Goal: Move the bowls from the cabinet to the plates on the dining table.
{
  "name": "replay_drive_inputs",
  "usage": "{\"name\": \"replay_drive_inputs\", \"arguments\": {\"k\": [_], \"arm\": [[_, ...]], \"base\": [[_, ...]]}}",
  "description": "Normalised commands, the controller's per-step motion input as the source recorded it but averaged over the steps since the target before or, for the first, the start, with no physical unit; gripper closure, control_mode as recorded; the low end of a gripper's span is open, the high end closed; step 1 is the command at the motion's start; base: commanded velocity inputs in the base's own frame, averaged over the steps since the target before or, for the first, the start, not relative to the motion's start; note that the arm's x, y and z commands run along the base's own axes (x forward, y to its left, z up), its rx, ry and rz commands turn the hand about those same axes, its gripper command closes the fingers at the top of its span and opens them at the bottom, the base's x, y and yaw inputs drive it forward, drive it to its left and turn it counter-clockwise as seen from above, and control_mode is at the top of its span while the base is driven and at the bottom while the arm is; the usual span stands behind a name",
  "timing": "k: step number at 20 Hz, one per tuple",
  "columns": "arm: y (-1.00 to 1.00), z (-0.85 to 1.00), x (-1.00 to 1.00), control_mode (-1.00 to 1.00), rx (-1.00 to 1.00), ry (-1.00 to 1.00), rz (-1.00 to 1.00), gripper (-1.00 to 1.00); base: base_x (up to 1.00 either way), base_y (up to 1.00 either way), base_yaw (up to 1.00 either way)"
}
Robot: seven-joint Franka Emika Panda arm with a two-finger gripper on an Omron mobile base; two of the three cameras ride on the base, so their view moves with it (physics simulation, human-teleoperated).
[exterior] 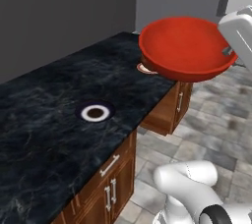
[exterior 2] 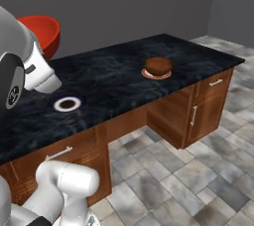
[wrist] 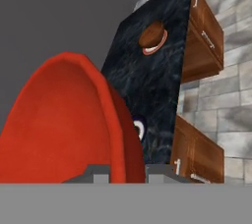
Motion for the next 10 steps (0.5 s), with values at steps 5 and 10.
{"name": "replay_drive_inputs", "arguments": {"k": [5,10], "arm": [[0.0,0.0,0.0,1.0,0.0,0.0,0.0,1.0],[0.0,0.0,0.0,1.0,0.0,0.0,0.0,1.0]], "base": [[0.62,0.12,0.02],[0.4,0.0,0.14]]}}
